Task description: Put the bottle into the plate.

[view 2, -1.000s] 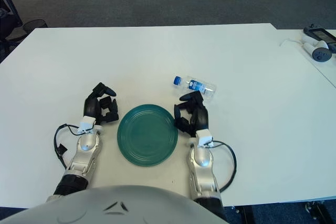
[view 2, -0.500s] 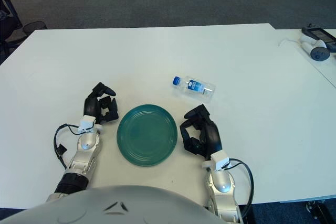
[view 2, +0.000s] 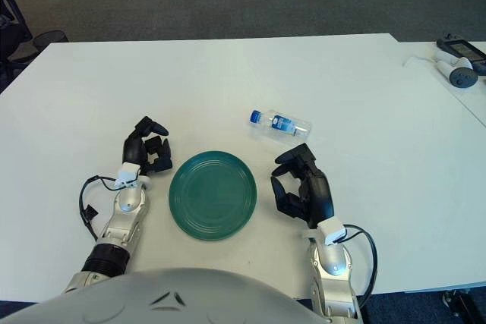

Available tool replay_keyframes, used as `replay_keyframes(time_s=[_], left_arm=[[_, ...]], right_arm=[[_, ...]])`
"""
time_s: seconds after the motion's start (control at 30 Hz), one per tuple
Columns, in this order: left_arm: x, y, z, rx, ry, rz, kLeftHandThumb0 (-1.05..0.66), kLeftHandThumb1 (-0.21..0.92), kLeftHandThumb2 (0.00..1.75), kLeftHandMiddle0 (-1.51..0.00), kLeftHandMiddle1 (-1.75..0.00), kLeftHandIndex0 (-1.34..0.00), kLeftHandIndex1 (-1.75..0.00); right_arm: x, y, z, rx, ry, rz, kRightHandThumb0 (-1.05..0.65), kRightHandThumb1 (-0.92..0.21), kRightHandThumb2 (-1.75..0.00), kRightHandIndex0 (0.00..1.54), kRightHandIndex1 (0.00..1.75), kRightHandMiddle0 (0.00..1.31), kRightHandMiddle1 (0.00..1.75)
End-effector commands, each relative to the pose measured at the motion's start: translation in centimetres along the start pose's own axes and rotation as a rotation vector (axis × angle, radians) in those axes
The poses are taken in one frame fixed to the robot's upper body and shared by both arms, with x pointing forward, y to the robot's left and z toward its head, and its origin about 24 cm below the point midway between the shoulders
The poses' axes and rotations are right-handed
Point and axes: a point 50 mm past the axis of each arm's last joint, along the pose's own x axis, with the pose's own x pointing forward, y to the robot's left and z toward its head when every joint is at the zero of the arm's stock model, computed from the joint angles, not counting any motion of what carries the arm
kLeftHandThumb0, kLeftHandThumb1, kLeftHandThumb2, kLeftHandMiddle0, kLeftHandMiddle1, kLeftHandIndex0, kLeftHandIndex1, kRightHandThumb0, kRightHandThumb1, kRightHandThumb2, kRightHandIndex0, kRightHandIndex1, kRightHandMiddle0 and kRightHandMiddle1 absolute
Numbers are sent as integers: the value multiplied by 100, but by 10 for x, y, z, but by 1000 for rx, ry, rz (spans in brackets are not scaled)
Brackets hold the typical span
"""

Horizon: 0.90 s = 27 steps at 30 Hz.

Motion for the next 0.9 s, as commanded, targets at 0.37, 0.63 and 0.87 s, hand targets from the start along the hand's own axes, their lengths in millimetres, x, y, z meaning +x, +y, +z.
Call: replay_keyframes(time_s=[0.37,0.63,0.87], left_arm=[[-41,6,-54,75,285,2,-52,17,149,-126,-175,-72,-175],[-37,3,-55,77,286,-1,-52,18,149,-127,-175,-72,-175],[-36,2,-56,89,278,-9,-52,18,149,-127,-175,-72,-175]], right_arm=[[11,-5,8,-12,-61,-18,0,-62,-93,35,169,27,171],[14,-7,6,-13,-60,-19,0,-62,-93,35,169,27,171],[47,-44,64,-431,-370,-164,-40,-61,-79,23,115,14,135]])
